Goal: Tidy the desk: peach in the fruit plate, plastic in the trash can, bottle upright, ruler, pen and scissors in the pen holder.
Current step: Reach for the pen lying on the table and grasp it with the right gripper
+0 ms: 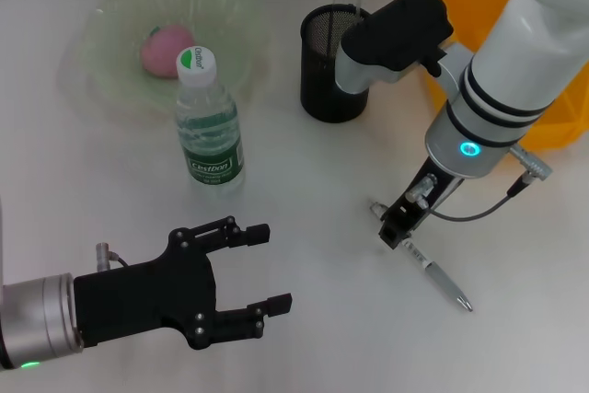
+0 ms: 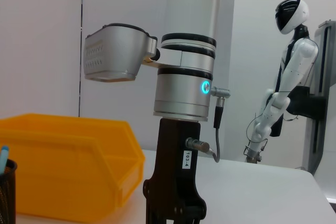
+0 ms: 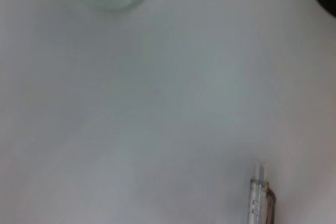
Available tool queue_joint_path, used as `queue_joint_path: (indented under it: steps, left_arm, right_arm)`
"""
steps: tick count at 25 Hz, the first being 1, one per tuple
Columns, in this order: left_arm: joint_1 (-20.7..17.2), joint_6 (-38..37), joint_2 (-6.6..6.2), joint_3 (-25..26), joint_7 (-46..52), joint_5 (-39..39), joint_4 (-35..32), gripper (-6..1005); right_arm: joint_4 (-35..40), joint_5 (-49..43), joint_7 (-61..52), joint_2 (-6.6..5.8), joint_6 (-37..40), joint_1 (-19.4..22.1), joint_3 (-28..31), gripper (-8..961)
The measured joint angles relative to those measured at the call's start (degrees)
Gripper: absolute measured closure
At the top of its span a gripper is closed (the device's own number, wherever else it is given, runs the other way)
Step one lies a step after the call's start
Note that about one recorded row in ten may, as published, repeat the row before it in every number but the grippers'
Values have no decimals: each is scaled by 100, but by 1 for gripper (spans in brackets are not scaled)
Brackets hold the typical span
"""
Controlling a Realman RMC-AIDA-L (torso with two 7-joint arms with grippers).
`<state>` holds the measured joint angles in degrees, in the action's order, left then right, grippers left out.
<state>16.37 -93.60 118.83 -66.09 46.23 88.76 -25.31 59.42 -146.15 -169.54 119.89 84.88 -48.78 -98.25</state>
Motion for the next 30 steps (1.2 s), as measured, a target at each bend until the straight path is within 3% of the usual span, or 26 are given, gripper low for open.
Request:
queue_joint_path:
  steps: [11, 30]
  left_arm:
    - [-3, 0, 0, 0, 0, -9, 0, 224]
    - [-11, 71, 0, 0, -9, -26, 0, 227]
  right_arm:
    - [-251, 1, 0, 0, -84, -101, -8, 602]
    - [-601, 76, 1, -1, -128, -251, -82, 751]
